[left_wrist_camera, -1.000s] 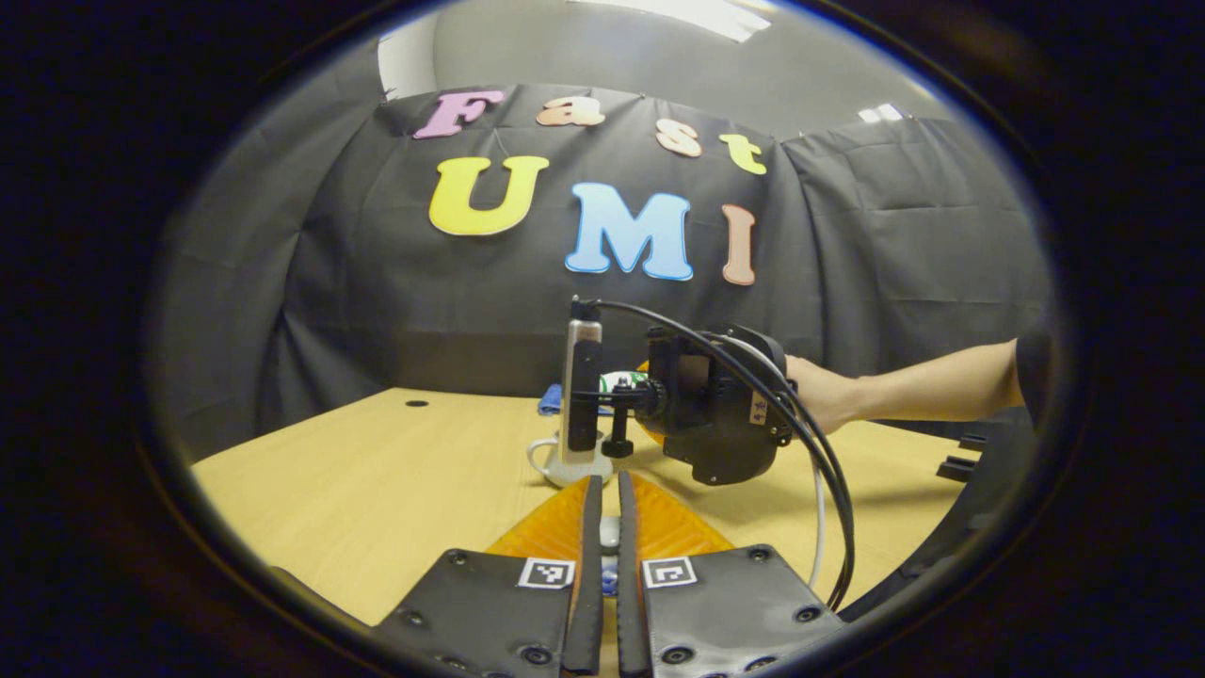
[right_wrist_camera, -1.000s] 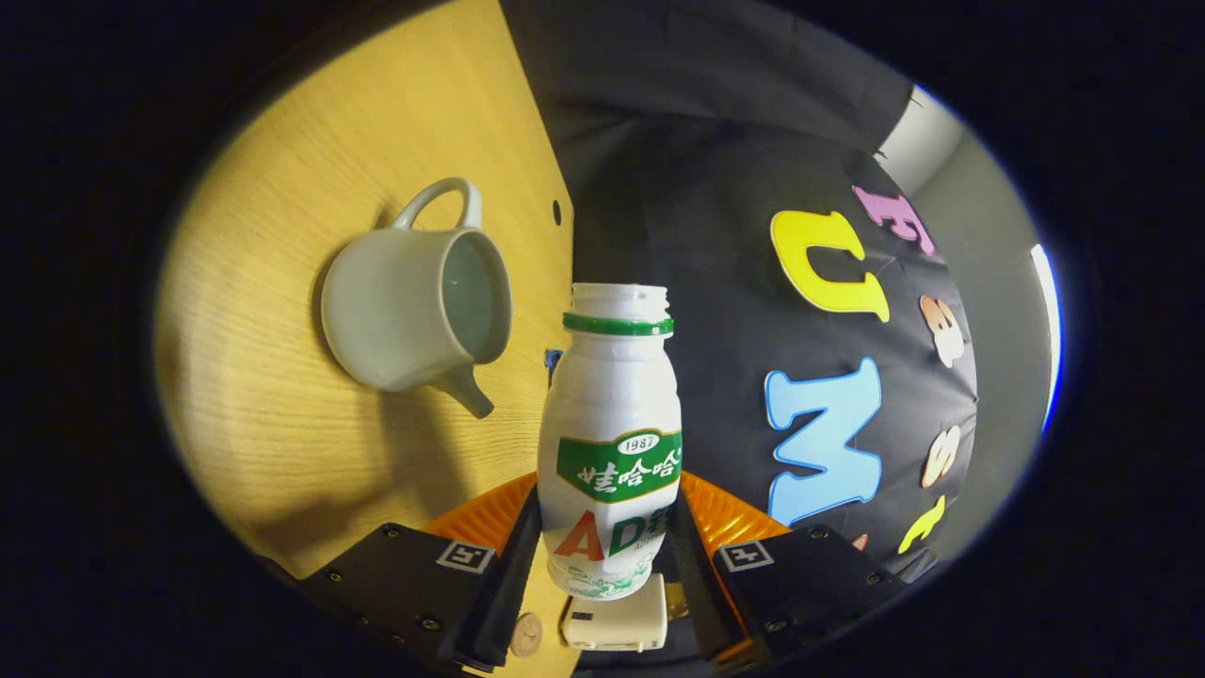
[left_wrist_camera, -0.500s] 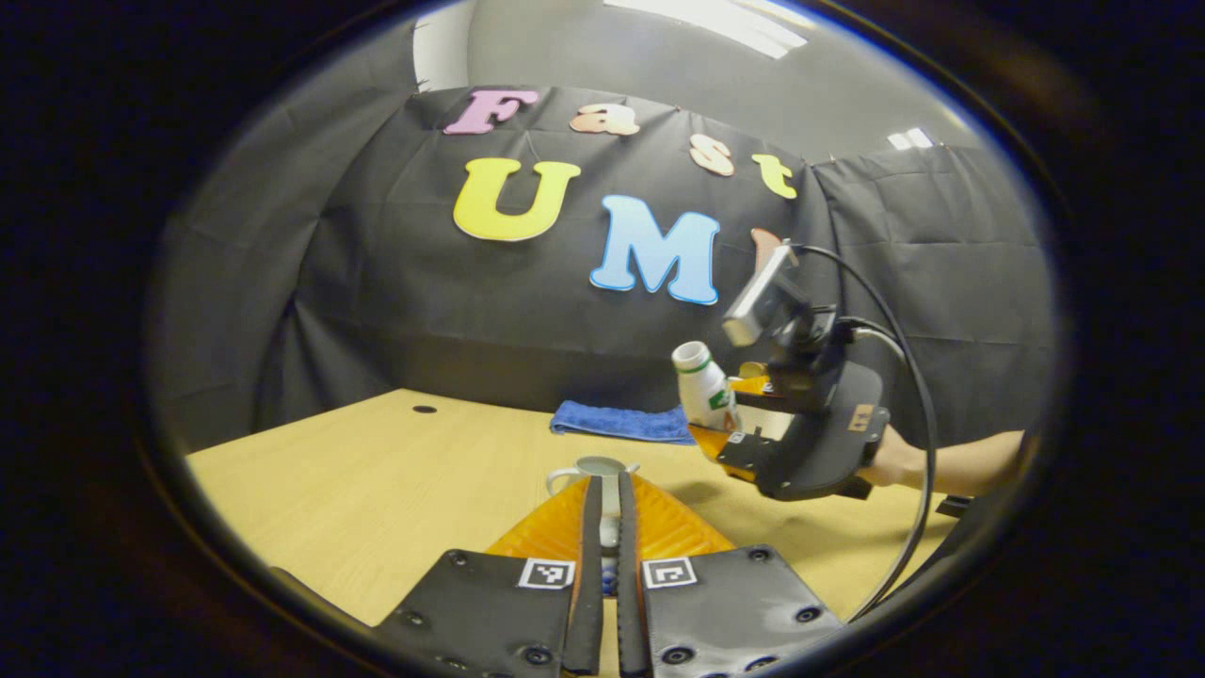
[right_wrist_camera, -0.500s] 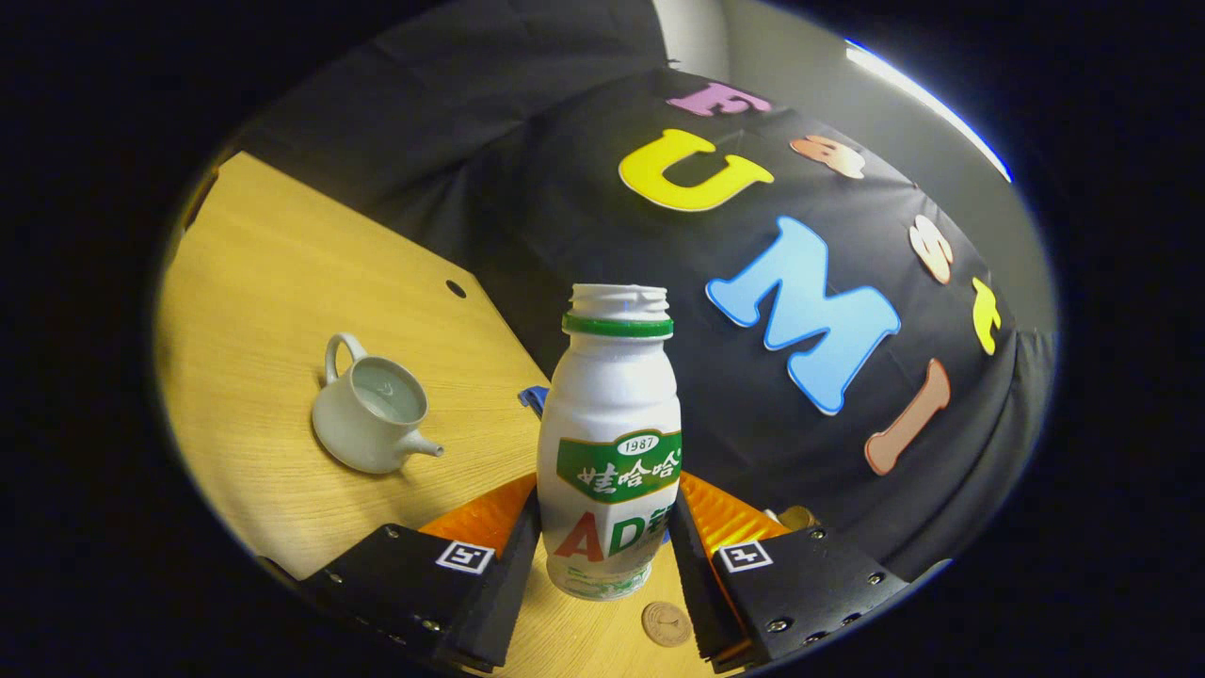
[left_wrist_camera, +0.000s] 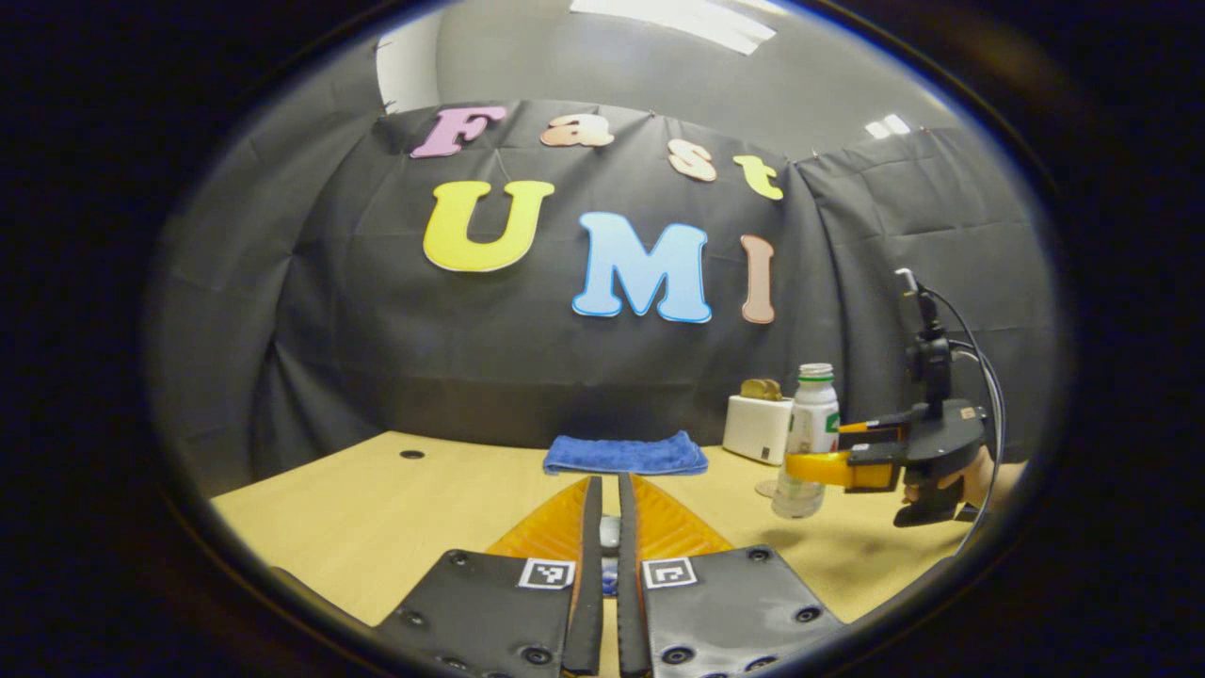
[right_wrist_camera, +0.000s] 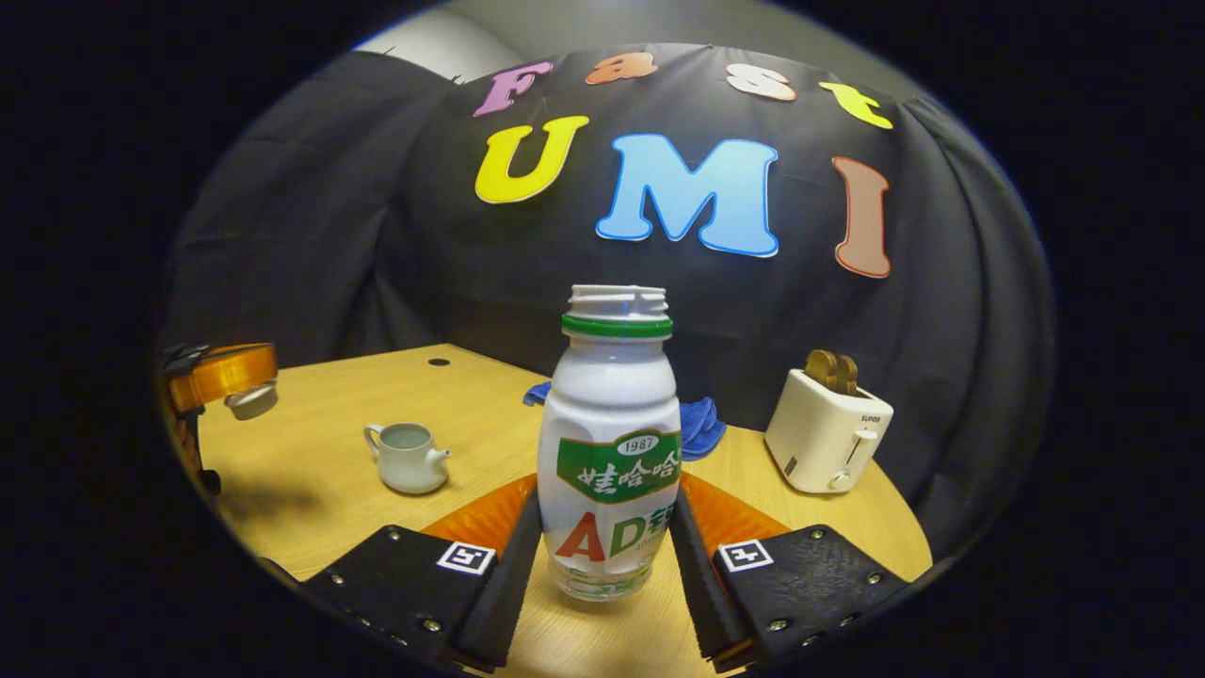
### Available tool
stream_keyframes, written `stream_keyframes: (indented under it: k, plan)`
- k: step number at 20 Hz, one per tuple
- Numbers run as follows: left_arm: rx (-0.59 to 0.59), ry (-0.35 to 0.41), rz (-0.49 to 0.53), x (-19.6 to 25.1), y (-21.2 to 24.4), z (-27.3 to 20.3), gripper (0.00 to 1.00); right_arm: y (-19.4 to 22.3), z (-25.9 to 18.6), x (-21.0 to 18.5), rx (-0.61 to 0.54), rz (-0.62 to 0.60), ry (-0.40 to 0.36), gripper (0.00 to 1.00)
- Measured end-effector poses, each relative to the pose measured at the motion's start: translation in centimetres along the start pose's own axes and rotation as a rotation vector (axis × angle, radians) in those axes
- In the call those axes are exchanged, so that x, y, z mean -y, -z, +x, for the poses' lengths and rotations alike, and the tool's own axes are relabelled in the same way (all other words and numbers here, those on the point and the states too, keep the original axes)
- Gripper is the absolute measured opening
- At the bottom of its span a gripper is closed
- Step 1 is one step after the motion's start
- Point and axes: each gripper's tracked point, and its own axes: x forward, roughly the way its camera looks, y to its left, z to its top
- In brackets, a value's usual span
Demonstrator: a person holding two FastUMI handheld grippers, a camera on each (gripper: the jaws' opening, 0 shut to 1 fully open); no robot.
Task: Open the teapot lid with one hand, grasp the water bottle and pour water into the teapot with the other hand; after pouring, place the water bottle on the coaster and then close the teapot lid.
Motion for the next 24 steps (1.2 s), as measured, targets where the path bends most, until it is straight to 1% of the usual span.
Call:
stream_keyframes:
  k: [1,2,3,4,6,8,9,10,11,12,13,15,17,18,19,22,24]
  plan:
    - [0.003,0.011,0.002,0.4,-0.2,1.0,0.12,0.4,-0.8,0.3,0.005,0.015,-0.006,0.71]
    - [0.009,0.015,0.012,0.6,-0.5,2.0,0.17,0.6,-1.6,0.8,0.006,0.028,0.003,0.71]
    - [0.015,0.012,0.029,0.7,-0.8,2.9,0.12,0.8,-2.3,1.0,0.008,0.046,0.011,0.72]
    - [0.018,0.009,0.045,0.7,-0.7,4.0,0.17,0.9,-3.1,1.1,0.013,0.063,0.014,0.72]
    - [0.008,0.009,0.059,0.6,0.0,5.9,0.17,0.8,-4.5,1.2,0.024,0.072,0.021,0.72]
    - [-0.008,0.015,0.036,0.7,1.3,7.6,0.17,0.8,-5.5,1.6,0.034,0.061,0.028,0.71]
    - [-0.024,0.010,0.035,0.5,2.0,8.5,0.12,0.9,-5.9,1.7,0.032,0.059,0.032,0.71]
    - [-0.038,0.003,0.039,0.1,2.8,9.3,0.17,1.2,-5.9,1.8,0.022,0.059,0.033,0.71]
    - [-0.049,-0.005,0.046,-0.3,3.4,10.1,0.16,1.5,-6.0,1.9,0.013,0.061,0.031,0.71]
    - [-0.065,-0.009,0.050,-0.7,4.2,10.9,0.12,1.6,-6.1,1.9,0.008,0.064,0.028,0.71]
    - [-0.083,-0.015,0.050,-1.0,5.0,11.7,0.17,1.7,-6.2,2.0,0.007,0.067,0.031,0.71]
    - [-0.115,-0.028,0.047,-1.9,6.6,12.8,0.17,1.8,-6.2,2.7,0.012,0.074,0.045,0.71]
    - [-0.135,-0.035,0.038,-2.4,7.9,13.5,0.17,2.2,-5.9,3.1,0.003,0.082,0.050,0.71]
    - [-0.141,-0.035,0.039,-2.5,8.2,13.7,0.12,2.4,-5.8,3.2,-0.003,0.084,0.053,0.71]
    - [-0.147,-0.035,0.044,-2.6,8.4,13.9,0.17,2.5,-5.6,3.4,-0.009,0.086,0.056,0.72]
    - [-0.162,-0.046,0.072,-3.0,9.1,14.4,0.17,2.7,-5.5,3.4,-0.012,0.097,0.057,0.71]
    - [-0.175,-0.044,0.062,-2.9,9.7,14.5,0.17,2.7,-5.4,3.5,-0.014,0.101,0.057,0.71]
